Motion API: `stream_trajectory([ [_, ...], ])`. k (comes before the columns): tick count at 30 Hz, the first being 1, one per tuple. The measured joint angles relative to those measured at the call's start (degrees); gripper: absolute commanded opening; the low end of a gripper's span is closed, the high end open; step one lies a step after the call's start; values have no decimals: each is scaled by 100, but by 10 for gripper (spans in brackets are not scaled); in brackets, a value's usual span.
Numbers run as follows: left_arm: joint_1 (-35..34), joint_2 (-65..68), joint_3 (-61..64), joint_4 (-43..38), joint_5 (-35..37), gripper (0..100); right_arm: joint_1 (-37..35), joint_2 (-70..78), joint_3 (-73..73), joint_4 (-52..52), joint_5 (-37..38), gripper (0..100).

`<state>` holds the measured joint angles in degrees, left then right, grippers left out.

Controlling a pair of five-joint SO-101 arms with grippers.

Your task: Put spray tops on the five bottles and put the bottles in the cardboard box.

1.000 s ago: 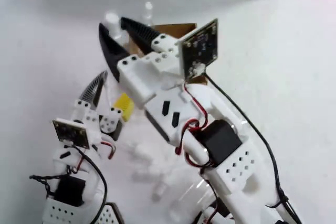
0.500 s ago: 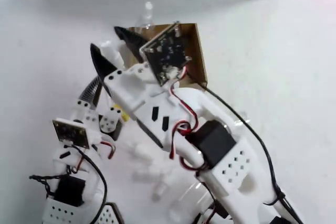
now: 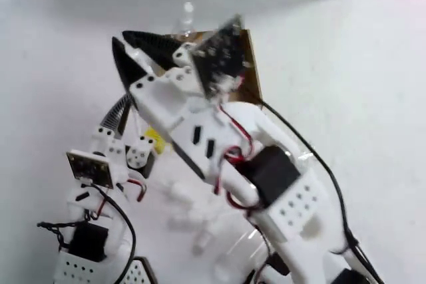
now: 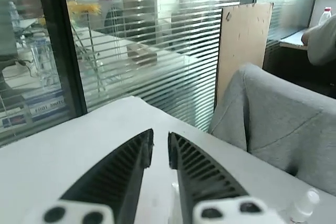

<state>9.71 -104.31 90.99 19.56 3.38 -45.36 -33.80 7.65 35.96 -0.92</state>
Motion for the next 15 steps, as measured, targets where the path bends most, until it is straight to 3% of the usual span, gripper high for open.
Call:
stream_trajectory([
  [15, 26, 9, 9, 9, 0, 21, 97, 404, -35, 677, 9, 20],
])
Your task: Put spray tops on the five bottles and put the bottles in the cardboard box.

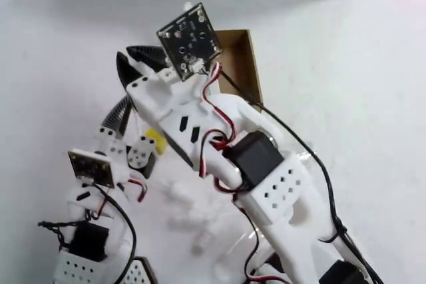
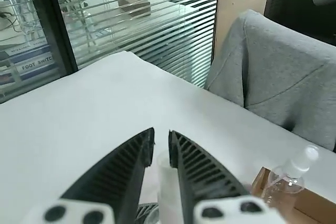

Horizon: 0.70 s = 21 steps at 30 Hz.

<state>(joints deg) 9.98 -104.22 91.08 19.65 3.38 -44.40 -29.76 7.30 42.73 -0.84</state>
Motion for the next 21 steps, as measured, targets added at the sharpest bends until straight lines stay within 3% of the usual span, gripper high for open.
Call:
stream_trajectory([
  [9, -26, 0, 0, 0, 0, 21, 457, -202, -993, 141, 9, 16],
  [16, -360, 0, -18, 9, 237, 21, 853, -677, -993, 1424, 9, 16],
  [21, -378, -9, -580, 677, 571, 21, 862, -1134, -387, 2092, 9, 16],
])
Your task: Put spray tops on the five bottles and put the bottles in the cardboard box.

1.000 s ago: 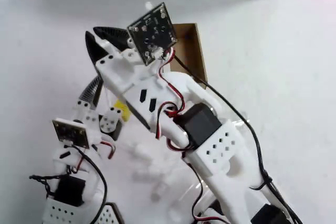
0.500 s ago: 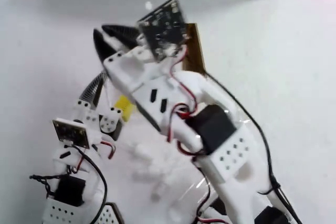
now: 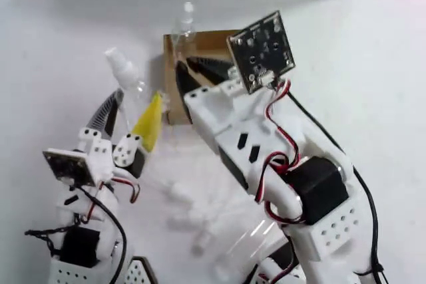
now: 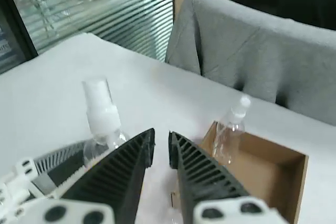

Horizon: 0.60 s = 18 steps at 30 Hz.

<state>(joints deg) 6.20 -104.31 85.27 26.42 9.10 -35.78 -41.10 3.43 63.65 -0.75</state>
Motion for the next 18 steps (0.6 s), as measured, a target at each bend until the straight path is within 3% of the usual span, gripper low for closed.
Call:
stream_trajectory([
  [6, 0, 44, -387, 141, 18, 21, -26, -607, 1011, 466, 0, 16],
  [11, -18, 1064, -993, 141, 26, 21, -563, -1275, 2163, 431, 0, 16],
  [18, -26, 2330, -1758, 141, 114, 22, -1222, -2180, 3877, -677, 0, 16],
])
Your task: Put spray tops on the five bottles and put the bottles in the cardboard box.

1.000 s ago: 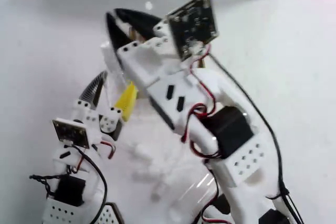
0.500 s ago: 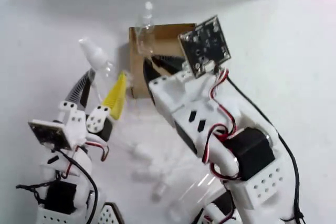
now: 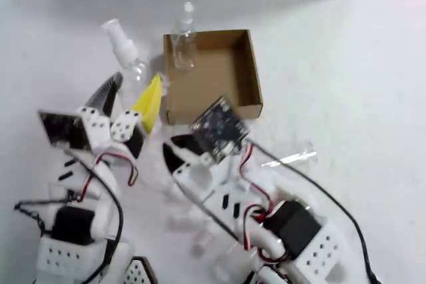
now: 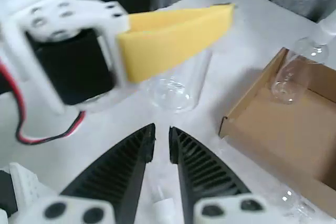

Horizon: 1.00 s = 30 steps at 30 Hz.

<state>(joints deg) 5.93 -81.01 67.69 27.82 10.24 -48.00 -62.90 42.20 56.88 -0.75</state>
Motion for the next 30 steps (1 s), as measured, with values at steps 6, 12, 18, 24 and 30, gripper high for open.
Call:
stream_trajectory([
  [6, -9, 563, -123, 0, 1020, 22, -229, -571, 1732, -1925, 0, 16],
  [12, -9, 721, -141, 0, 1459, 22, -299, -721, 2576, -3358, 0, 16],
  [18, -9, 721, -141, 0, 1468, 21, -404, -703, 3033, -4202, 0, 16],
  [24, -9, 633, -141, 44, 1468, 21, -334, 246, 3033, -5064, 0, 16],
  [30, -26, -141, -141, 765, 1468, 21, 35, 1116, 3015, -5749, 9, 16],
])
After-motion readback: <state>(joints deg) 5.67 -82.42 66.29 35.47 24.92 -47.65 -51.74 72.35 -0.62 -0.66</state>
